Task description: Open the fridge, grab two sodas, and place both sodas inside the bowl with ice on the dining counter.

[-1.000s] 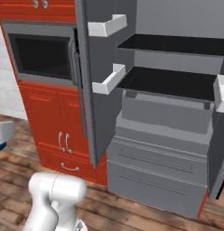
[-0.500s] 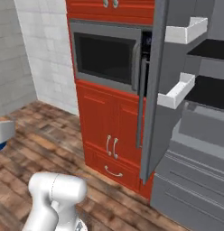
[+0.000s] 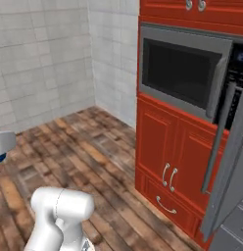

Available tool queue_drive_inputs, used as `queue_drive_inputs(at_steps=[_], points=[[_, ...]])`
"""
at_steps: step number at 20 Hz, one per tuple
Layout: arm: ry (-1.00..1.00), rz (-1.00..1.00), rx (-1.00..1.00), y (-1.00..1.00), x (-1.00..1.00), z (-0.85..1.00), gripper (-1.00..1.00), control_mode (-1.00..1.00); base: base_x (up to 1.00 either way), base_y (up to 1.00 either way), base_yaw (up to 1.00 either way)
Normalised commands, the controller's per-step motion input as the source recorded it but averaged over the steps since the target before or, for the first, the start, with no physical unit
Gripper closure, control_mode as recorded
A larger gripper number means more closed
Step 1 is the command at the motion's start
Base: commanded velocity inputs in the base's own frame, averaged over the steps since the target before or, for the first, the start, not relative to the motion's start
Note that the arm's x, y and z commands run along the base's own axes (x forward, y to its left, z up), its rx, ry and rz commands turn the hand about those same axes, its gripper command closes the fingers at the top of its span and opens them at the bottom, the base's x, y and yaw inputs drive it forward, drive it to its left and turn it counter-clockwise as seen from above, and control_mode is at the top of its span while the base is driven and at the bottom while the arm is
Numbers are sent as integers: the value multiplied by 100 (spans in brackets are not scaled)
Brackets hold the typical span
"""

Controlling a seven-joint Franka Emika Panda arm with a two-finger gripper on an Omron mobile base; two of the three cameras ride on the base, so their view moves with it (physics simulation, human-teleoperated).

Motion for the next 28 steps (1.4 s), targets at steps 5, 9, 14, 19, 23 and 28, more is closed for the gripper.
queue_drive_inputs(at_steps=[5,9,14,19,23,28], points=[[0,0,0,0,0,0,100,100,6,46,50],[0,0,0,0,0,0,100,100,15,33,52],[0,0,0,0,0,0,100,100,16,37,51],[0,0,0,0,0,0,100,100,23,30,51],[0,0,0,0,0,0,100,100,73,10,41],[0,0,0,0,0,0,100,100,100,-7,35]])
